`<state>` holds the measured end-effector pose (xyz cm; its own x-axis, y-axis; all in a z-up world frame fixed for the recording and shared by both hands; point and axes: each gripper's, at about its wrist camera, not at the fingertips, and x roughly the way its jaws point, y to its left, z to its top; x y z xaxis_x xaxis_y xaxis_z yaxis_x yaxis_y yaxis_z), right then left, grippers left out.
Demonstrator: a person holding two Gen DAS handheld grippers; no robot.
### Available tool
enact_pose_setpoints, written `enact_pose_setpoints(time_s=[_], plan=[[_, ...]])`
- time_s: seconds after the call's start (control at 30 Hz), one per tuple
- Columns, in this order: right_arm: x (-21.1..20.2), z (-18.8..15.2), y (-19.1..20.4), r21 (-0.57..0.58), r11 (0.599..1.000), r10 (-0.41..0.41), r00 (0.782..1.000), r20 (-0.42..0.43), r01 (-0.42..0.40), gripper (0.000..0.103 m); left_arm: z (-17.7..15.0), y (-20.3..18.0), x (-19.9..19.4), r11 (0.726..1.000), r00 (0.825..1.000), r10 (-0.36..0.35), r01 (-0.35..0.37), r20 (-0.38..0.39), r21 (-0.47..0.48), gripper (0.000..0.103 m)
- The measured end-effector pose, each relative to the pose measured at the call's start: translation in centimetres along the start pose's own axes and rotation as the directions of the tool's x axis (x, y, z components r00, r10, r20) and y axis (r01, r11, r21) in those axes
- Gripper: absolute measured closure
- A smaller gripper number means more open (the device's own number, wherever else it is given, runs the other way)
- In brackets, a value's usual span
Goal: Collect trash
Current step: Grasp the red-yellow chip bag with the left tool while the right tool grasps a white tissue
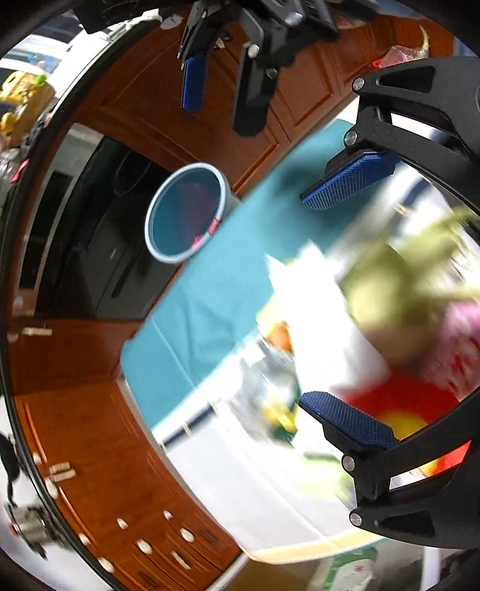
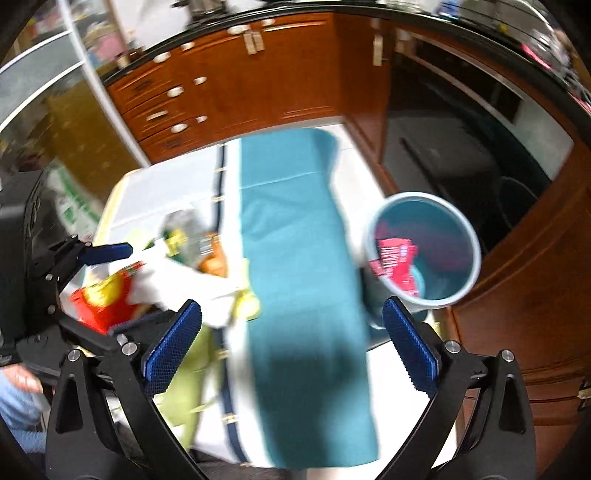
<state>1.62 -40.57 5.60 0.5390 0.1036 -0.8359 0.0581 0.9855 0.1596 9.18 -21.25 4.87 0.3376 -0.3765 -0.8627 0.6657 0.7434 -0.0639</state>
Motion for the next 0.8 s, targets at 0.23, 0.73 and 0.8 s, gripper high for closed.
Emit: enact_pose_setpoints(time_s=[0.23, 0.73, 0.8], plan=[[1.0, -0.8, 7.3, -0.111, 0.994, 0.017, 0.998, -0.068, -0.025, 0.009, -6.5, 8.7, -4.8, 0.995, 0.996, 0.078, -0.075, 0.038, -0.064, 0.004], [6.2, -1.5, 11.1, -0.135, 0.991, -0.003, 0.981, -0.196, -0.024, 0.009, -11.5, 13.0, -0.5, 0.997, 0.998, 0.043, -0.046, -0.047, -0.063, 0.004], [6.5, -1.0, 10.5, -0.124, 0.992, -0.012, 0.981, -0.196, -0.012, 0.009, -10.9, 12.4, -0.1, 0.999, 0.998, 0.039, -0.04, -0.05, -0.027, 0.004]])
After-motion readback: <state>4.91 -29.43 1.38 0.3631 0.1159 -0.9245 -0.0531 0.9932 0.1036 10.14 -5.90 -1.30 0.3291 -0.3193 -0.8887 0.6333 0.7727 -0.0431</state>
